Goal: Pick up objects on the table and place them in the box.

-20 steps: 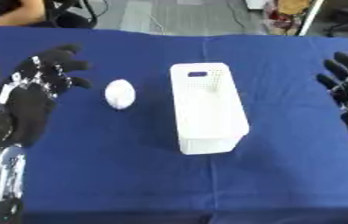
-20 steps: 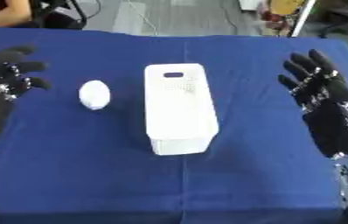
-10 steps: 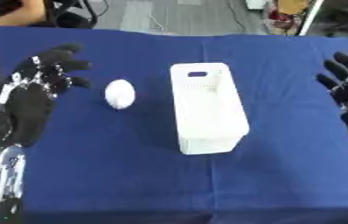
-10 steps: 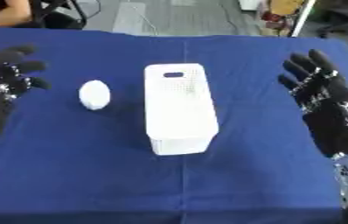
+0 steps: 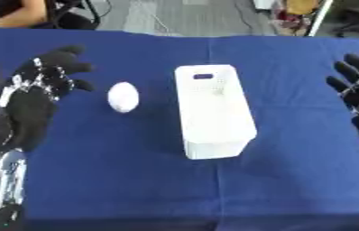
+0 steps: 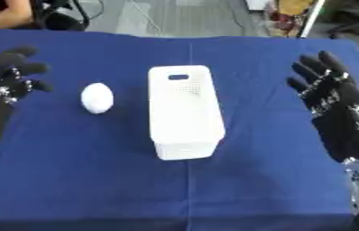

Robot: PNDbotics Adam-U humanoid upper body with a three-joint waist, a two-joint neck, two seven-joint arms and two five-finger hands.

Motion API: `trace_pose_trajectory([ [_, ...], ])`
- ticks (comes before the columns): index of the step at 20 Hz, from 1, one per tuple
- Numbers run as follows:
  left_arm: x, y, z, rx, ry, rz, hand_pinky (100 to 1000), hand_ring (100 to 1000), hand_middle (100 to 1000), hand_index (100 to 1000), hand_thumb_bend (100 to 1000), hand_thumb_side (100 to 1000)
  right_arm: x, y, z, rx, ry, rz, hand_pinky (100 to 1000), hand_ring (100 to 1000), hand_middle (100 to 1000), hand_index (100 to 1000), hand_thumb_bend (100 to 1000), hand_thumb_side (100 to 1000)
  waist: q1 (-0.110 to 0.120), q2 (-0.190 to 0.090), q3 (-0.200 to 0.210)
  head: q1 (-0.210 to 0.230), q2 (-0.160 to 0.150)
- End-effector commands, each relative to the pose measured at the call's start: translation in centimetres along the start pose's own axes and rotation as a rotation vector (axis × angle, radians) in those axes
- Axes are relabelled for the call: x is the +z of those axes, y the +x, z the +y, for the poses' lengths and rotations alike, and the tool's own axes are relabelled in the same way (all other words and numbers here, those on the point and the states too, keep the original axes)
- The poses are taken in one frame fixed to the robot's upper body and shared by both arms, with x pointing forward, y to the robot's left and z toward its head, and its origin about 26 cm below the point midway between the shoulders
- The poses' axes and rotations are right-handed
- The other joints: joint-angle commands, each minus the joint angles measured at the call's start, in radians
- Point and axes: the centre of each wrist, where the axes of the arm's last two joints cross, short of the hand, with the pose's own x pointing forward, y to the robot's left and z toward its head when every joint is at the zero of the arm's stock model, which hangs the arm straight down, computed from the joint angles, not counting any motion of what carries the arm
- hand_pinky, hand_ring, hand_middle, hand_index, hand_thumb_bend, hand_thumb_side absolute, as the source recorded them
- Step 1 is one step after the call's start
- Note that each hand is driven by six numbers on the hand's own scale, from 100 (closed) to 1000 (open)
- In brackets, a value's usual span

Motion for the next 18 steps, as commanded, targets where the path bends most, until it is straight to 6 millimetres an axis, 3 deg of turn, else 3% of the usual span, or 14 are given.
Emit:
trace_pose_trajectory([
  [1, -0.4, 1.1, 0.8, -0.084, -0.016, -0.026, 679, 768, 860, 801, 785, 1000, -0.1, 0.6, -0.3, 0.025, 0.004, -0.004, 989, 1000, 927, 1000, 100, 622, 0.004, -0.009, -0.001, 0.005, 0.001],
  [2, -0.5, 1.6, 1.4, -0.149, -0.027, -0.031, 674, 762, 846, 805, 742, 981, -0.1, 0.7, -0.4, 0.027, 0.004, -0.001, 989, 1000, 927, 1000, 100, 622, 0.006, -0.011, 0.000, 0.004, 0.001],
  [5, -1.2, 3.8, 3.9, -0.475, -0.082, -0.075, 663, 745, 795, 830, 730, 910, 0.1, 0.7, -0.5, 0.032, 0.005, 0.011, 989, 1000, 927, 1000, 100, 621, 0.015, -0.017, 0.003, 0.002, 0.001],
  [9, -2.2, 5.2, 4.8, -0.773, -0.125, -0.135, 655, 738, 772, 851, 745, 882, 0.3, 0.5, -0.5, 0.028, 0.004, 0.018, 989, 1000, 927, 1000, 100, 621, 0.021, -0.021, 0.001, -0.001, 0.001],
  [18, -2.9, 5.2, 4.3, -0.902, -0.155, -0.147, 652, 733, 761, 858, 742, 883, 0.3, 0.5, -0.5, 0.028, 0.005, 0.019, 991, 1000, 928, 1000, 100, 622, 0.022, -0.022, -0.001, -0.004, 0.001],
])
